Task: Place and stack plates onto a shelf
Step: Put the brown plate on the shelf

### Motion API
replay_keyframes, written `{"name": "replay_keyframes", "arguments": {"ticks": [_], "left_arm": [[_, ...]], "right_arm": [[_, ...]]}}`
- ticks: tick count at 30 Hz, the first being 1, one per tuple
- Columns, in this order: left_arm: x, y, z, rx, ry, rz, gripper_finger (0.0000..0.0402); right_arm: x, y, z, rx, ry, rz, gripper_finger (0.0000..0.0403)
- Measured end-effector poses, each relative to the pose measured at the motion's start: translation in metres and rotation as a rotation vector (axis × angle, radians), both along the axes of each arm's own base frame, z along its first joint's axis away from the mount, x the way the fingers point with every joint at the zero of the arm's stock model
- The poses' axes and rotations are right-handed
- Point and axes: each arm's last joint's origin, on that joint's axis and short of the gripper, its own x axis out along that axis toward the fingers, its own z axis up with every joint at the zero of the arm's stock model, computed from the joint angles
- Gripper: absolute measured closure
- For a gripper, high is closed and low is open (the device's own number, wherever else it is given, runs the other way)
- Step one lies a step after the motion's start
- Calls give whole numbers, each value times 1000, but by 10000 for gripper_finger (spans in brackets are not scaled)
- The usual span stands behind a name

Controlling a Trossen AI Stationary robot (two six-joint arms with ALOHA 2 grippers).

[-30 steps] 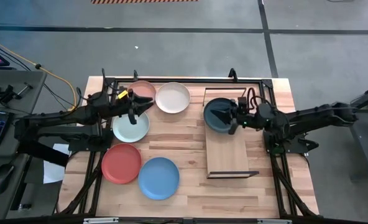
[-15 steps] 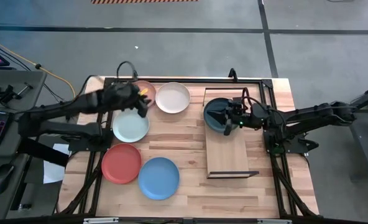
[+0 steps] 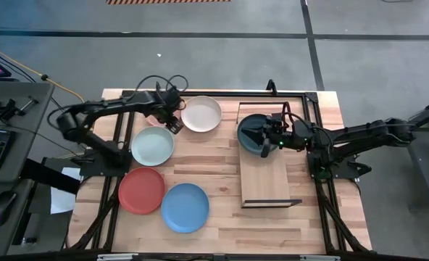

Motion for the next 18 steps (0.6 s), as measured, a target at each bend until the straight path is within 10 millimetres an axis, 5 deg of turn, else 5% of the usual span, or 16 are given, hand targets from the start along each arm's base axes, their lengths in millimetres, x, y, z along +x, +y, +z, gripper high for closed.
{"name": "replay_keyframes", "arguments": {"ticks": [18], "left_arm": [[14,25,-55,-53,77,61,273]], "right_arm": [[0,0,-1,0,7,-16,402]]}}
